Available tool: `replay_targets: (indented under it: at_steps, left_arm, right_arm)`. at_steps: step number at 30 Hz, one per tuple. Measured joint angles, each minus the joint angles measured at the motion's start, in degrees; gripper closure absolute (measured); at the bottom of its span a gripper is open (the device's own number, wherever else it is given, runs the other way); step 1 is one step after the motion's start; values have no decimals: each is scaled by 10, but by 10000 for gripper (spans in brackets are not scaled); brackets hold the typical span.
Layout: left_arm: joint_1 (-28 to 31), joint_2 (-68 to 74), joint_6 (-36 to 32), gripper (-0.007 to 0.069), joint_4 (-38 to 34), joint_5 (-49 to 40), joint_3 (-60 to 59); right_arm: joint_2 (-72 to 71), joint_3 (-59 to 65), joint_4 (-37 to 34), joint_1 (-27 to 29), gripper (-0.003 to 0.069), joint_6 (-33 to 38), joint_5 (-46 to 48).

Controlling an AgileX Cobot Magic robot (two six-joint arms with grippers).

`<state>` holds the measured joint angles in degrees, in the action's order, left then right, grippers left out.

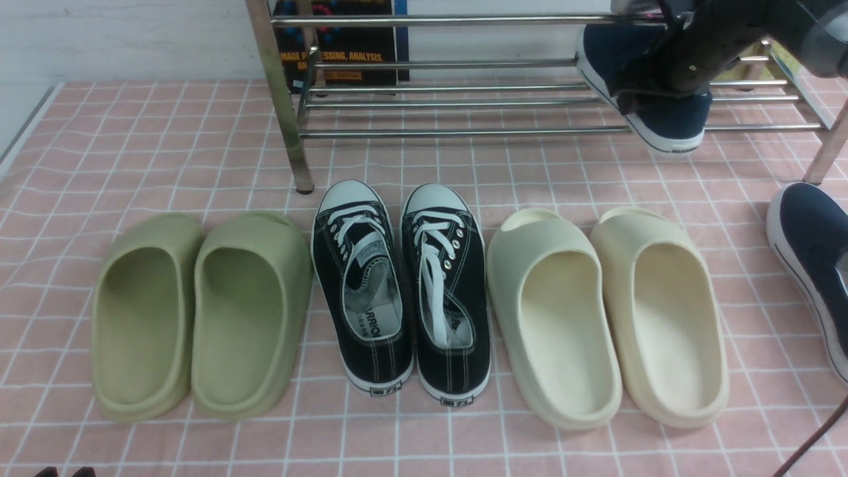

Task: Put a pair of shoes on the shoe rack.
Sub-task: Use the right arm to put a shoe into the shoe rack

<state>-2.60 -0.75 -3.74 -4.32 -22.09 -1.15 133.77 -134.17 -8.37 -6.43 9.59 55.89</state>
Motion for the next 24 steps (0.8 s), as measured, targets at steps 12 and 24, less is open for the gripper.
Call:
replay_targets:
  at_steps: [12,24]
  left_arm:
    - [0,0,0,385,0,0,0]
    - [0,0,0,385,0,0,0]
  right_arm:
    - [-147,111,88,43,502,0,-5]
    - [-131,308,70,62,676,-11,-171]
